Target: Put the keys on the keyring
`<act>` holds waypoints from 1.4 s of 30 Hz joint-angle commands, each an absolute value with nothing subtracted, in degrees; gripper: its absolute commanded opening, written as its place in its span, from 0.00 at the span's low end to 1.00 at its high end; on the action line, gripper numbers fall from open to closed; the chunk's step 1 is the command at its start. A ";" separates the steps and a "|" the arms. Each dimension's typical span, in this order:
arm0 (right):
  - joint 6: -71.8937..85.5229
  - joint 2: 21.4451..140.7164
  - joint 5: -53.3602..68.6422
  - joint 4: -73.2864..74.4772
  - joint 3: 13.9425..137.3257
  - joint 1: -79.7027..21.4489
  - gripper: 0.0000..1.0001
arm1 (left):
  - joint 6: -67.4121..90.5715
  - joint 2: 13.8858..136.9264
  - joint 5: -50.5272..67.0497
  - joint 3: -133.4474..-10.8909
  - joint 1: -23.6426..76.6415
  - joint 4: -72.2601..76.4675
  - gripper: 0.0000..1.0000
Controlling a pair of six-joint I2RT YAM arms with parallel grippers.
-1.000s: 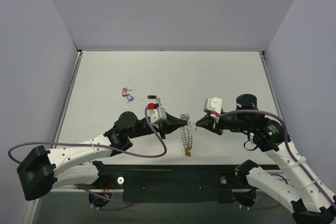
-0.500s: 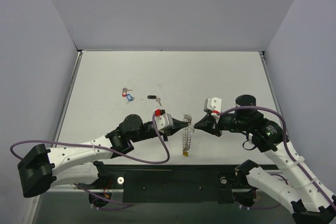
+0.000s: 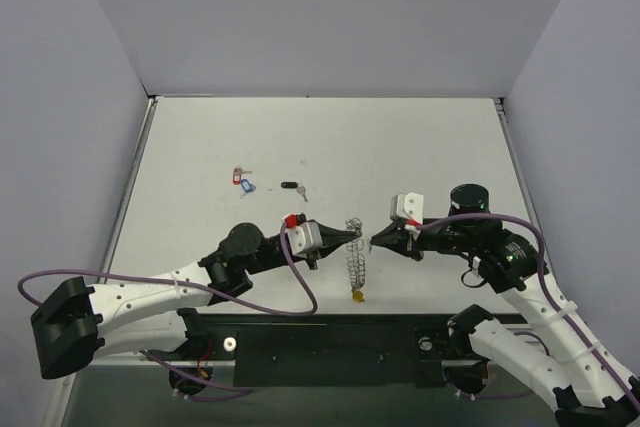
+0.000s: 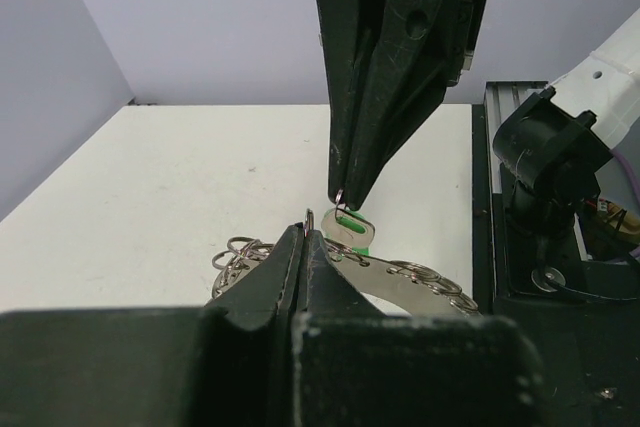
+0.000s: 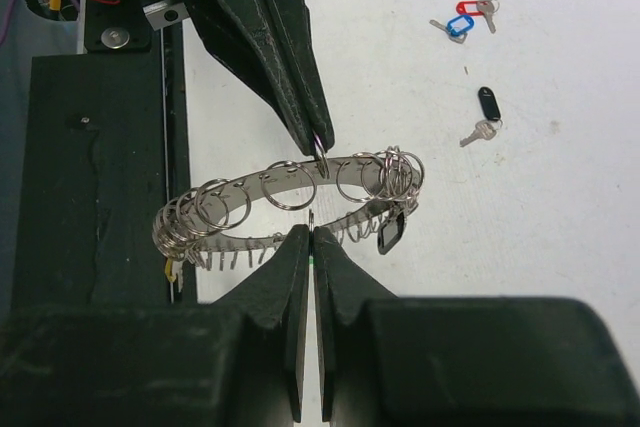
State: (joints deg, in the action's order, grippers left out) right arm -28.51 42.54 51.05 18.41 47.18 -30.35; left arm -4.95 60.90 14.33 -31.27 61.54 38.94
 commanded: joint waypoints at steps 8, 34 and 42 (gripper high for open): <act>-27.17 40.78 53.17 10.29 45.53 -29.88 0.00 | -4.04 59.33 16.52 -30.24 61.96 49.92 0.00; -26.72 40.34 57.66 9.67 45.79 -28.39 0.00 | -3.60 59.33 16.70 -29.62 61.87 51.50 0.00; -22.59 40.78 58.53 4.31 45.09 -28.48 0.00 | -2.90 59.50 17.14 -29.53 61.87 52.29 0.00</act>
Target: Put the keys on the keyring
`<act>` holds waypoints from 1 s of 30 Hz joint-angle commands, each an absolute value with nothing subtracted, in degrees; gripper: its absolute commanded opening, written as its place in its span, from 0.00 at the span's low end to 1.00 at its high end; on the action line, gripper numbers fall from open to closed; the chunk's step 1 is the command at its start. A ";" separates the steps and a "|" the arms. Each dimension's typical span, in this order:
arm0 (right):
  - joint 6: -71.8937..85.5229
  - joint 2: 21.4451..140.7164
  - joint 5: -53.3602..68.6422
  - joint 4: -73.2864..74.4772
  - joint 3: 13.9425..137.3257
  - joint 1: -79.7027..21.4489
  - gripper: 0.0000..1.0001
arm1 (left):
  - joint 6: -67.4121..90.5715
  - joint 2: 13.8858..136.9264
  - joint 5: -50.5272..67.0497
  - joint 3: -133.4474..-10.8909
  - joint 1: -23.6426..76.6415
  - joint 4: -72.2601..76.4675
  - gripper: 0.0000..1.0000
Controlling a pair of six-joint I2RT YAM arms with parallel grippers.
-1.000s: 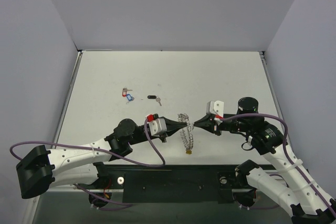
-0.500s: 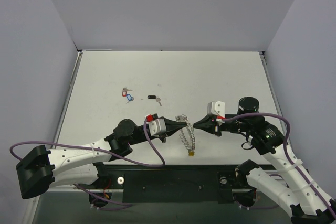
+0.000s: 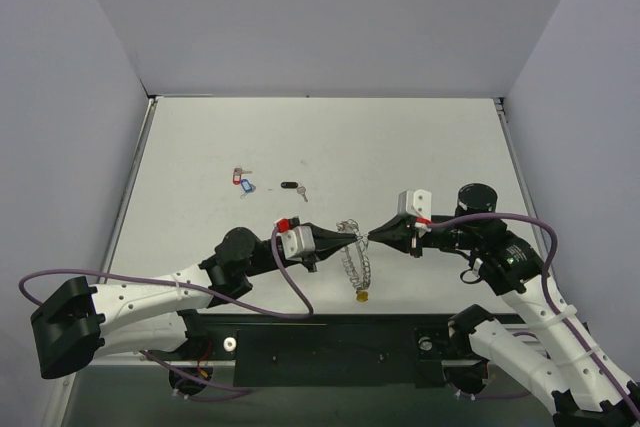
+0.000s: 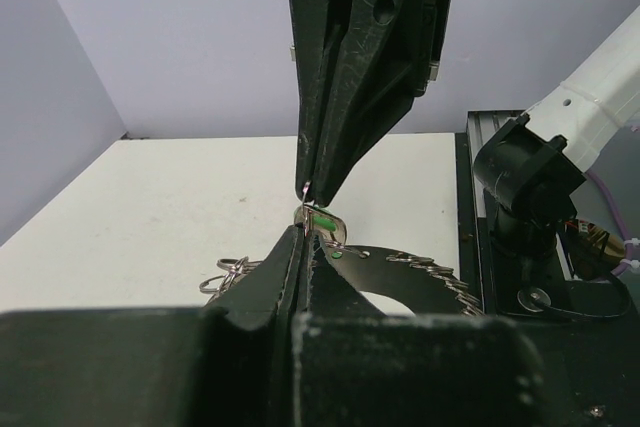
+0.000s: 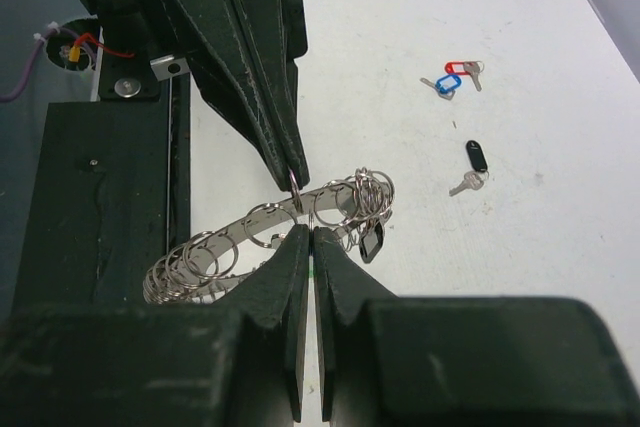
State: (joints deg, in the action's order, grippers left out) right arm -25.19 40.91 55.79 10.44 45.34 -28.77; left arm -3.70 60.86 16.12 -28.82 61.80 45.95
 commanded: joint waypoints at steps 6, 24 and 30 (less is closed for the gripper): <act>-22.59 40.78 59.76 4.04 45.09 -28.39 0.00 | -2.20 59.41 16.52 -29.18 61.79 53.08 0.00; -21.36 40.87 61.79 2.38 45.18 -27.25 0.00 | -1.32 58.71 13.27 -28.39 61.70 54.58 0.00; -20.83 41.57 61.96 1.58 45.09 -27.60 0.00 | -1.05 58.62 13.36 -28.30 61.70 54.93 0.00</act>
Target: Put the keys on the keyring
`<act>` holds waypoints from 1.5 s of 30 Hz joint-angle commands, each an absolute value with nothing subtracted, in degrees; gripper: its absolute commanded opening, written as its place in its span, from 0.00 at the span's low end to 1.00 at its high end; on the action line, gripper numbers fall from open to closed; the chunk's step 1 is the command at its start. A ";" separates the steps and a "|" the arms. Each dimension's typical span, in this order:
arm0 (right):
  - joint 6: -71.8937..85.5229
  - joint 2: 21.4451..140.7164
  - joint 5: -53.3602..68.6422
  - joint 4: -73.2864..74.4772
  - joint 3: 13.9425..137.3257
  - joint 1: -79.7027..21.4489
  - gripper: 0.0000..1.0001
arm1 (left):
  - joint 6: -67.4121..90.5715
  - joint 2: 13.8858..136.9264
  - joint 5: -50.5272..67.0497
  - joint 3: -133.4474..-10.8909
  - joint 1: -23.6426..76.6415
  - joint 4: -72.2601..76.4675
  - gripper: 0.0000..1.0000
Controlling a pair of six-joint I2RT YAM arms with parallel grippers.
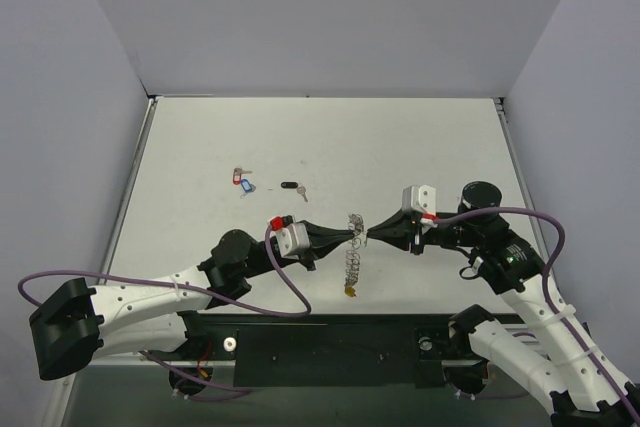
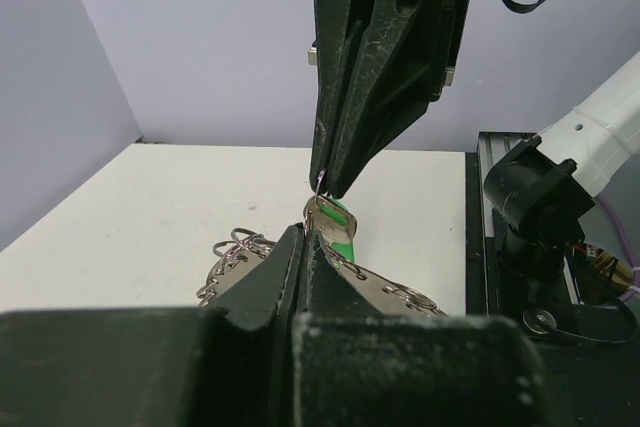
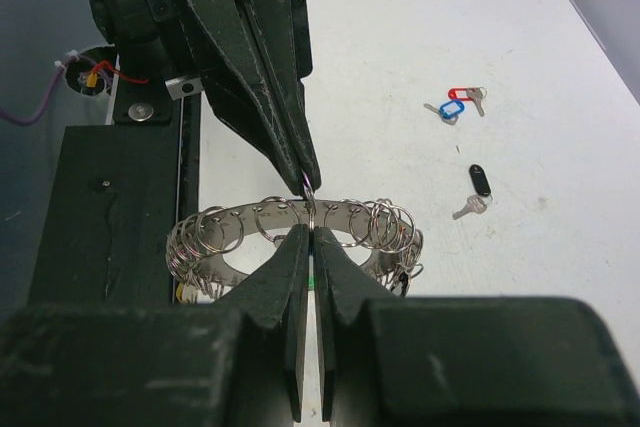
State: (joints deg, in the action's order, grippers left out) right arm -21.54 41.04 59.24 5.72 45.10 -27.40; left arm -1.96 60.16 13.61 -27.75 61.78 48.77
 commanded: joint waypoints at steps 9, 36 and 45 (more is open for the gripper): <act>-20.21 41.92 61.52 0.53 44.56 -27.69 0.00 | -0.70 58.80 13.89 -28.30 61.70 55.28 0.00; -19.42 41.66 62.05 -1.32 44.38 -27.69 0.00 | -0.79 59.06 14.15 -28.39 61.70 55.20 0.00; -19.16 41.57 62.40 -1.76 44.03 -27.77 0.00 | -0.53 59.24 15.47 -28.56 61.70 55.20 0.00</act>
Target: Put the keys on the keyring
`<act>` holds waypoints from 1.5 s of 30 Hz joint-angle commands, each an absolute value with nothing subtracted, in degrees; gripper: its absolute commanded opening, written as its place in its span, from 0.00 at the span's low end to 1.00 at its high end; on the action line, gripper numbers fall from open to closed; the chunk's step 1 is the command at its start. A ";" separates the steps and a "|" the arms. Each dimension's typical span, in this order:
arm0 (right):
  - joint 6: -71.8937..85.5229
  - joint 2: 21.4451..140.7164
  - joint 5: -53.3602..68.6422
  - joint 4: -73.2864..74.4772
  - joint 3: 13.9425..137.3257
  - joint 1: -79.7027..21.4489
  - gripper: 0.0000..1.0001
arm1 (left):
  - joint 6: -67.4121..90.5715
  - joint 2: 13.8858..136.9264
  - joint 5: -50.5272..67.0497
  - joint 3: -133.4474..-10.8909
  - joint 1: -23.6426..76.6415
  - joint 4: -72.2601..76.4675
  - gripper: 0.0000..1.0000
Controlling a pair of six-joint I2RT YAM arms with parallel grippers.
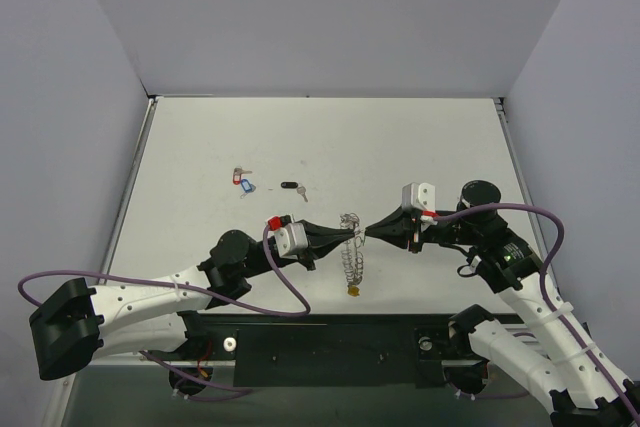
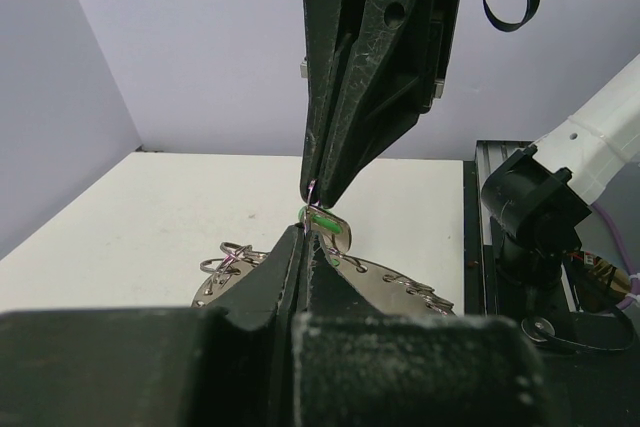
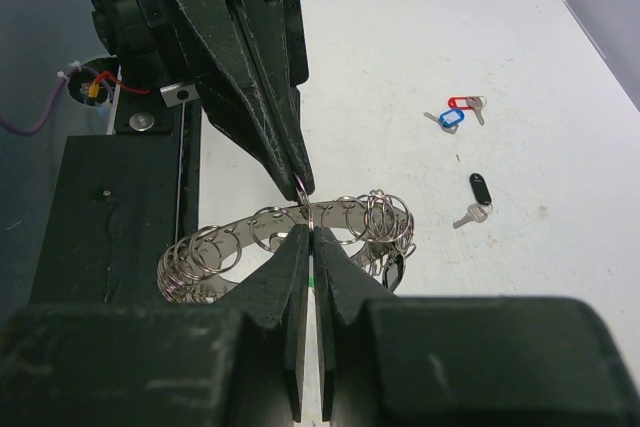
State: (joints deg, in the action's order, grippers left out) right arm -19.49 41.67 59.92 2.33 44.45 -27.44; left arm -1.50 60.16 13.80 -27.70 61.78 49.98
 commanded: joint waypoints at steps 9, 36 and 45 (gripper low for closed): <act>-19.16 41.66 62.84 -1.67 43.42 -28.04 0.00 | -0.35 59.33 16.43 -28.56 61.61 55.28 0.00; -15.21 42.10 63.81 -5.36 43.77 -28.65 0.00 | -0.61 60.38 18.46 -30.14 61.17 52.04 0.00; -15.12 42.01 64.16 -5.27 43.95 -29.00 0.00 | -1.85 61.00 19.34 -31.47 61.17 48.52 0.00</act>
State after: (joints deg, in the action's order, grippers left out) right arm -15.81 41.89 61.36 0.19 43.53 -28.23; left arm -0.91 60.66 17.37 -28.62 61.12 49.28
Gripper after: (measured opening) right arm 0.004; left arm 0.015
